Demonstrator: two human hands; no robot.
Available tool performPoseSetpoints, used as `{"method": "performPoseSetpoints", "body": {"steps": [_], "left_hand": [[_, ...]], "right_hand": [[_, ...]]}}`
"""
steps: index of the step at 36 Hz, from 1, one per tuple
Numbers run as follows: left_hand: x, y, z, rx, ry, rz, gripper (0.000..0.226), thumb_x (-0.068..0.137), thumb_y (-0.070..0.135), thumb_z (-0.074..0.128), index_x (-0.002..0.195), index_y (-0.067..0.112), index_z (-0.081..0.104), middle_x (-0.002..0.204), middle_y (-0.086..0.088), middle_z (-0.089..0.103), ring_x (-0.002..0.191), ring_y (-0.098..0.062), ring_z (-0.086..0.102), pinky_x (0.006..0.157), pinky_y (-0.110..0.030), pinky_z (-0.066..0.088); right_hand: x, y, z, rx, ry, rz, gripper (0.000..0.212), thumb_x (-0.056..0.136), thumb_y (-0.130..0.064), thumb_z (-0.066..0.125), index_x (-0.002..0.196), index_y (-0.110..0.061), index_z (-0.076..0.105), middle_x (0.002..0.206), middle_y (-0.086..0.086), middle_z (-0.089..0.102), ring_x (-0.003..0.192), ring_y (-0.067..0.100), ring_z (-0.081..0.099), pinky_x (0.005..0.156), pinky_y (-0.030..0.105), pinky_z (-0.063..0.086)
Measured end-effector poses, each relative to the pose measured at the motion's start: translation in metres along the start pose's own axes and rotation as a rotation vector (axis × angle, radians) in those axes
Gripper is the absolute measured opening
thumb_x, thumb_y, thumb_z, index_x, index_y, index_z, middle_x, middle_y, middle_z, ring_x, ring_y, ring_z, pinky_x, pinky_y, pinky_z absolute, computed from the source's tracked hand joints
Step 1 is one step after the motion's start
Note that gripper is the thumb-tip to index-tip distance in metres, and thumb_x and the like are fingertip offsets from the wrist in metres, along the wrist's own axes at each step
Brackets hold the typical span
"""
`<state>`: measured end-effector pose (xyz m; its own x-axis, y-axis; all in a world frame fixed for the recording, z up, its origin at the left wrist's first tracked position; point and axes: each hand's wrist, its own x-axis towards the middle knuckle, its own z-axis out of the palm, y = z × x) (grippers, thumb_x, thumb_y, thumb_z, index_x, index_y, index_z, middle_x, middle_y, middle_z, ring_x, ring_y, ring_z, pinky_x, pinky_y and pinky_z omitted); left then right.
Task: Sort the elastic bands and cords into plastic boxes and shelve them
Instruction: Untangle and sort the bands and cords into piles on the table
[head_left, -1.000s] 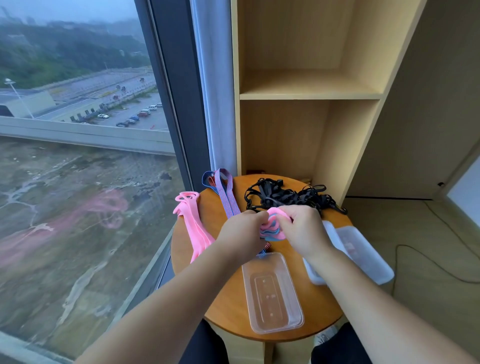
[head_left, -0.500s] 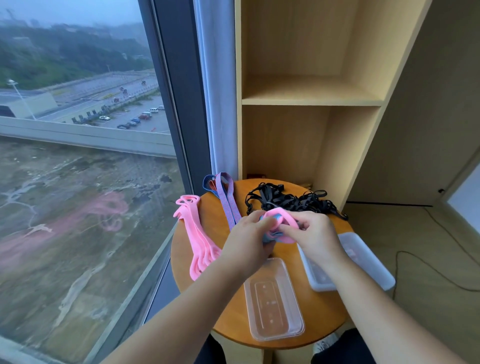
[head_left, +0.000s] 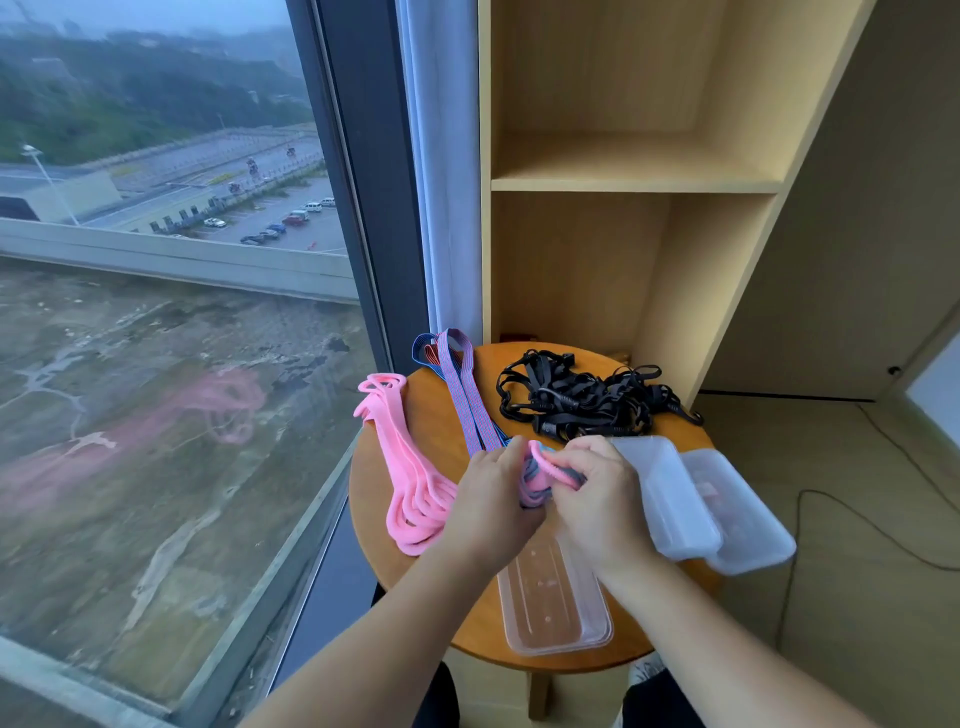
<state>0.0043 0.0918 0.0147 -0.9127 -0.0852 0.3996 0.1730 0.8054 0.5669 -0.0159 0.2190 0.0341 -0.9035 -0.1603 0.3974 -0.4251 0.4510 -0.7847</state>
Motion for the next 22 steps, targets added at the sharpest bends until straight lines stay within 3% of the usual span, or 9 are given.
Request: {"method": "performPoseSetpoints", "body": {"steps": [4, 7, 10, 12, 15, 19, 22], "left_hand": [[-0.005, 0.000, 0.013, 0.125, -0.042, 0.004, 0.021, 0.077, 0.014, 0.064, 0.081, 0.017, 0.044, 0.069, 0.002, 0.049, 0.069, -0.026, 0.046, 0.068, -0.032, 0.027], [-0.010, -0.003, 0.018, 0.165, -0.097, 0.021, 0.016, 0.077, 0.011, 0.059, 0.090, 0.014, 0.050, 0.081, -0.001, 0.056, 0.074, -0.025, 0.042, 0.070, -0.031, 0.029], [-0.014, 0.003, 0.023, 0.192, -0.110, 0.051, 0.025, 0.078, 0.013, 0.059, 0.103, 0.014, 0.055, 0.088, 0.000, 0.057, 0.077, -0.024, 0.040, 0.074, -0.033, 0.034], [-0.019, 0.008, 0.027, 0.189, -0.095, 0.083, 0.034, 0.072, 0.009, 0.064, 0.105, 0.011, 0.060, 0.086, -0.002, 0.060, 0.075, -0.027, 0.046, 0.070, -0.031, 0.033], [-0.027, 0.006, 0.030, 0.182, -0.071, 0.092, 0.035, 0.076, 0.010, 0.067, 0.110, 0.010, 0.062, 0.092, -0.003, 0.063, 0.077, -0.029, 0.049, 0.071, -0.032, 0.032], [-0.028, 0.001, 0.027, 0.183, -0.076, 0.078, 0.040, 0.072, 0.005, 0.064, 0.112, 0.011, 0.061, 0.097, -0.002, 0.063, 0.079, -0.029, 0.049, 0.073, -0.035, 0.037], [-0.029, 0.001, 0.023, 0.180, -0.094, 0.072, 0.046, 0.071, 0.004, 0.064, 0.116, 0.013, 0.061, 0.100, -0.002, 0.063, 0.081, -0.027, 0.046, 0.074, -0.036, 0.039]], "right_hand": [[-0.014, 0.011, 0.004, -0.108, 0.000, -0.028, 0.012, 0.084, -0.005, 0.073, 0.094, -0.008, 0.078, 0.087, -0.004, 0.055, 0.076, 0.015, 0.056, 0.064, 0.022, 0.046], [-0.019, 0.020, 0.000, -0.086, -0.003, 0.039, 0.012, 0.081, -0.011, 0.078, 0.092, -0.012, 0.079, 0.084, -0.011, 0.054, 0.074, 0.006, 0.055, 0.065, 0.008, 0.041], [-0.020, 0.025, -0.002, -0.075, 0.048, 0.093, 0.006, 0.080, -0.011, 0.078, 0.076, -0.011, 0.074, 0.079, -0.001, 0.057, 0.074, 0.003, 0.053, 0.065, 0.004, 0.037], [-0.020, 0.029, -0.003, -0.061, 0.041, 0.143, 0.013, 0.080, -0.011, 0.078, 0.070, -0.009, 0.069, 0.075, 0.005, 0.060, 0.072, 0.011, 0.055, 0.063, 0.010, 0.039], [-0.024, 0.030, -0.008, 0.008, -0.024, 0.253, 0.011, 0.080, -0.004, 0.074, 0.074, -0.011, 0.069, 0.072, 0.006, 0.065, 0.072, 0.025, 0.062, 0.061, 0.033, 0.053], [-0.030, 0.027, -0.011, 0.123, -0.093, 0.257, 0.014, 0.076, -0.020, 0.082, 0.082, -0.018, 0.070, 0.074, -0.005, 0.069, 0.070, 0.010, 0.066, 0.058, 0.022, 0.054], [-0.031, 0.028, -0.007, 0.055, -0.081, 0.231, 0.014, 0.079, -0.020, 0.080, 0.083, -0.017, 0.066, 0.081, 0.001, 0.068, 0.076, 0.015, 0.065, 0.062, 0.030, 0.056]]}}
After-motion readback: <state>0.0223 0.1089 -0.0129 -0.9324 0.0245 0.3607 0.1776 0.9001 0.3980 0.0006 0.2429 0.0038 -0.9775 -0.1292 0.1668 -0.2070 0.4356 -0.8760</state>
